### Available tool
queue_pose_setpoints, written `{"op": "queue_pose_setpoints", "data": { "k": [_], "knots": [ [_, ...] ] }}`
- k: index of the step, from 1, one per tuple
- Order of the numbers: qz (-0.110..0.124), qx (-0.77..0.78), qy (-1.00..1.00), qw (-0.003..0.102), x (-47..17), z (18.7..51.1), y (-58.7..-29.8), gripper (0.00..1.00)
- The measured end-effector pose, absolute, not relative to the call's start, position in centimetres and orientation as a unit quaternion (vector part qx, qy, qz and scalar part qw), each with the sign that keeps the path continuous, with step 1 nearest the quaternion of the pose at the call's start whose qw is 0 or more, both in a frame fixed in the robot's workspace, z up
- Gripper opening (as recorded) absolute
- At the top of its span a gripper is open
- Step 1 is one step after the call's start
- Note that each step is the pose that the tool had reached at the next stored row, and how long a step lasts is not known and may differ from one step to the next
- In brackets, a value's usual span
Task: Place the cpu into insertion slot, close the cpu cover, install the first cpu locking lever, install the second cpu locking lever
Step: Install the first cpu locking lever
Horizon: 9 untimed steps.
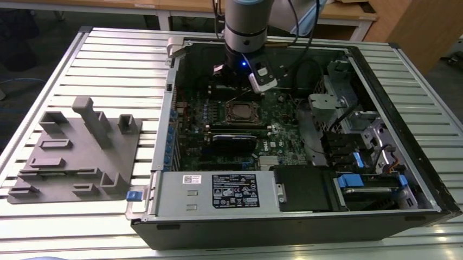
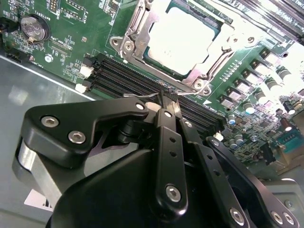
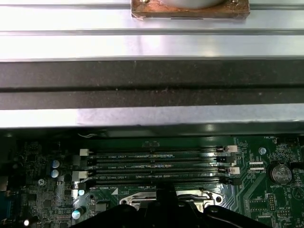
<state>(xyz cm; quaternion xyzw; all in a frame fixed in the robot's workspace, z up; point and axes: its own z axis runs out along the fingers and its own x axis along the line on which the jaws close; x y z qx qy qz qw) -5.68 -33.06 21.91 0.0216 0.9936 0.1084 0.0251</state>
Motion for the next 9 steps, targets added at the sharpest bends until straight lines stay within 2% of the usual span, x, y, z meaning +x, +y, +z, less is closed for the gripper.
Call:
{"op": "queue_pose_setpoints", "data": {
  "k": [9],
  "knots": [
    [0.108, 0.022, 0.994, 0.025, -5.09, 21.71, -33.05, 0.11]
  ]
}}
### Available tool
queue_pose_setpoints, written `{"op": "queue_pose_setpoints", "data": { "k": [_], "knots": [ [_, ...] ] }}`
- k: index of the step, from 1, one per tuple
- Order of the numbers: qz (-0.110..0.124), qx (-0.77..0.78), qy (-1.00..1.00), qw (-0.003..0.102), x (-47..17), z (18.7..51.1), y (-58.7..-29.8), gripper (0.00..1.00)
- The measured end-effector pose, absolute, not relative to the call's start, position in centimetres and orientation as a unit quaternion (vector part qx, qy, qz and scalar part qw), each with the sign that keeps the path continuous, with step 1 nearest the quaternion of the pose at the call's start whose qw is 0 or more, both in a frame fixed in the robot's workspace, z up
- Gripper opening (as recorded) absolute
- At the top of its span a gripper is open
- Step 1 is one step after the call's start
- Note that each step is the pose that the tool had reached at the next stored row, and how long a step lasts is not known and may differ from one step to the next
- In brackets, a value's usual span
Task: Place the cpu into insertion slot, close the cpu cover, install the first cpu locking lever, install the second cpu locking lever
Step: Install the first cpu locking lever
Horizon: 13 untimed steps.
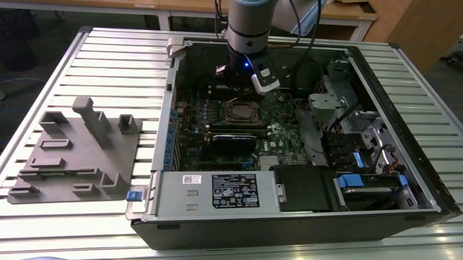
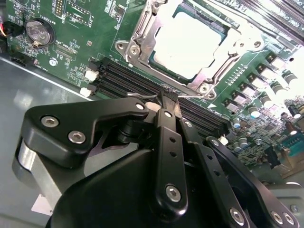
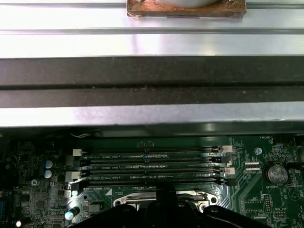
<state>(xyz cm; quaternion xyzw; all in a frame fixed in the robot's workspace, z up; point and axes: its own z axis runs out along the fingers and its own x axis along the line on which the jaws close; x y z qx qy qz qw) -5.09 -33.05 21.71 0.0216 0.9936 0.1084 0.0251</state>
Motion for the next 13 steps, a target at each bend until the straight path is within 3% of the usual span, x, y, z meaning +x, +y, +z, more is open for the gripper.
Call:
{"op": "queue_pose_setpoints", "data": {
  "k": [13],
  "knots": [
    [0.108, 0.020, 0.994, 0.025, -4.74, 21.64, -32.90, 0.11]
  ]
}}
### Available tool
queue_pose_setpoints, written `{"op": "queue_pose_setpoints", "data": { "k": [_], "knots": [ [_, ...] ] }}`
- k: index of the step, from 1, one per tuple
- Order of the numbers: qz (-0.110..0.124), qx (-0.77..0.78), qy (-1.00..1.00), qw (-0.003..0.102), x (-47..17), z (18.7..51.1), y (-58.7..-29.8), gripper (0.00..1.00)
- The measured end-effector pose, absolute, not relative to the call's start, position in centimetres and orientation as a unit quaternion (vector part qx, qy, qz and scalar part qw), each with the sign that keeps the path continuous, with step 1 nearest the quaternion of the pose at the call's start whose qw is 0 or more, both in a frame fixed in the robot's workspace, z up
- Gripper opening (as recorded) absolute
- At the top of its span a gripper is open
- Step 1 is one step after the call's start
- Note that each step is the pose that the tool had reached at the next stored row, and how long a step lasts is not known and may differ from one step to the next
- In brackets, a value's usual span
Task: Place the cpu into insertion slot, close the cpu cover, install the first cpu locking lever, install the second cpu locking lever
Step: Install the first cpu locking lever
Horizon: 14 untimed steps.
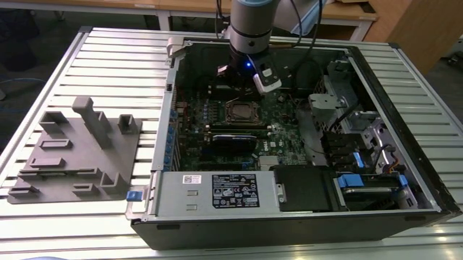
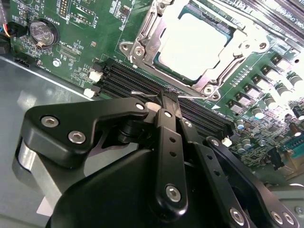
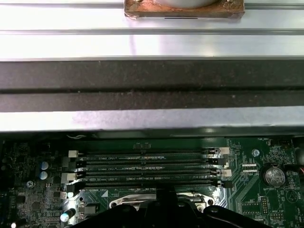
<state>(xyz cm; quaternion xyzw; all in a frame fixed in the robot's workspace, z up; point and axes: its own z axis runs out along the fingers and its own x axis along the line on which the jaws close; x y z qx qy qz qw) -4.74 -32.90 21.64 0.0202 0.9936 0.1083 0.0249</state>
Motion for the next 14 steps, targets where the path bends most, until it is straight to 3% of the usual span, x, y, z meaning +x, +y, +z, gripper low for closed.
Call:
{"op": "queue_pose_setpoints", "data": {
  "k": [14],
  "knots": [
    [0.108, 0.019, 0.994, 0.025, -4.51, 21.53, -32.51, 0.11]
  ]
}}
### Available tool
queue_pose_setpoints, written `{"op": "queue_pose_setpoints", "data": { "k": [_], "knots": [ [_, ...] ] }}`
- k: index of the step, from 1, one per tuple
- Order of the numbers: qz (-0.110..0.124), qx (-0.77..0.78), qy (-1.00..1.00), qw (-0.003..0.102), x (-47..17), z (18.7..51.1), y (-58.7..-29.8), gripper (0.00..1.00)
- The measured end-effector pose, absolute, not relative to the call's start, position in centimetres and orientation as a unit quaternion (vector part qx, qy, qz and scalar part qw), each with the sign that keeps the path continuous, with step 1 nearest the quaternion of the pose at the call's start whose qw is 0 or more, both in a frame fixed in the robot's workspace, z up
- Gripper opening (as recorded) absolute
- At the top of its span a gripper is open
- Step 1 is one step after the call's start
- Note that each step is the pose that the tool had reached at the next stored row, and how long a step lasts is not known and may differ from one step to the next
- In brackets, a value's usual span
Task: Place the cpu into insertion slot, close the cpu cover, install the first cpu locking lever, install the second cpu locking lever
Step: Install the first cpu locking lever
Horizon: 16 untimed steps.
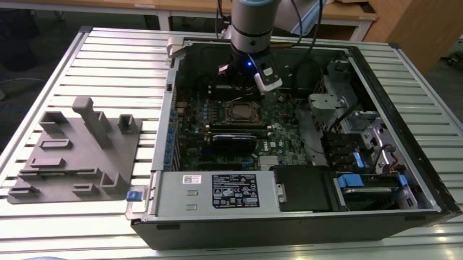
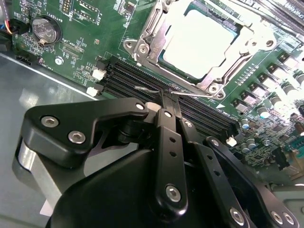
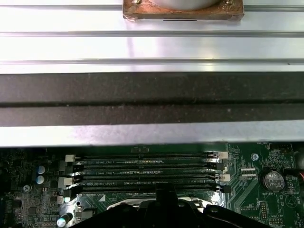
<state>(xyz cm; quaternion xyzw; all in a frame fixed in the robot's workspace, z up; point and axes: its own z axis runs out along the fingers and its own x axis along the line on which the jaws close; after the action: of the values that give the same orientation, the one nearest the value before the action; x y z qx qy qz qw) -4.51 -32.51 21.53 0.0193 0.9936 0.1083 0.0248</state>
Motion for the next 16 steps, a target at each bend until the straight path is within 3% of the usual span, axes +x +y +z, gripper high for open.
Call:
{"op": "queue_pose_setpoints", "data": {
  "k": [16],
  "knots": [
    [0.107, 0.035, 0.993, 0.027, -4.13, 21.43, -32.50, 0.11]
  ]
}}
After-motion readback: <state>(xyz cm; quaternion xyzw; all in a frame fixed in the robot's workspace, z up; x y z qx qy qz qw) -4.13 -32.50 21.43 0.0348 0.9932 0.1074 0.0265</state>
